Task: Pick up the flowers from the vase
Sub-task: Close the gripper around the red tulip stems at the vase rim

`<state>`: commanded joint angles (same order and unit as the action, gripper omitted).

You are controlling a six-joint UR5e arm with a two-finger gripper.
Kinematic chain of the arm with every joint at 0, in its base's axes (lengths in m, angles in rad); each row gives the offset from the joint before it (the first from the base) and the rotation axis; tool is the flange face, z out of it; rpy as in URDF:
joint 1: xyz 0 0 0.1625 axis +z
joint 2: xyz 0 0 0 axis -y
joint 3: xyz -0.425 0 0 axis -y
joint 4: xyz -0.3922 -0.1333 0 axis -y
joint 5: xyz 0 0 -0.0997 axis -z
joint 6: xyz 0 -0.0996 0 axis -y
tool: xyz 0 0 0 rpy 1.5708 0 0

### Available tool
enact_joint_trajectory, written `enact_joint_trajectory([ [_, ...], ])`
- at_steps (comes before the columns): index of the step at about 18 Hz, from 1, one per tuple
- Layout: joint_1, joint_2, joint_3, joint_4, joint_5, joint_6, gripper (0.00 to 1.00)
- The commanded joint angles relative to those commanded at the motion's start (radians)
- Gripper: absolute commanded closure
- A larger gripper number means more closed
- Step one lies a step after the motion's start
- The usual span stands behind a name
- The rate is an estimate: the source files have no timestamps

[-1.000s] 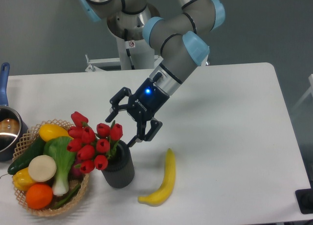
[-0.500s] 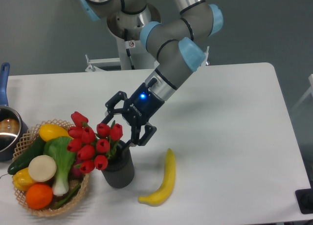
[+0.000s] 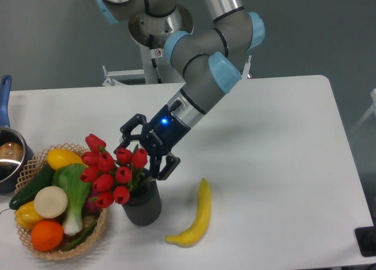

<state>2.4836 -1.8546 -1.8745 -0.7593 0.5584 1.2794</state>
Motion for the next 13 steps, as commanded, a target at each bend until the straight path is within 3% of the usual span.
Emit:
enact_joint_trajectory([
  [7, -0.015, -0.014, 0.017, 0.003, -0.002, -0.003, 0.01],
  [10, -0.022, -0.017, 0.02, 0.006, -0.002, -0.003, 0.25],
  [13, -0.022, -0.015, 0.021, 0.006, -0.002, -0.003, 0.37],
])
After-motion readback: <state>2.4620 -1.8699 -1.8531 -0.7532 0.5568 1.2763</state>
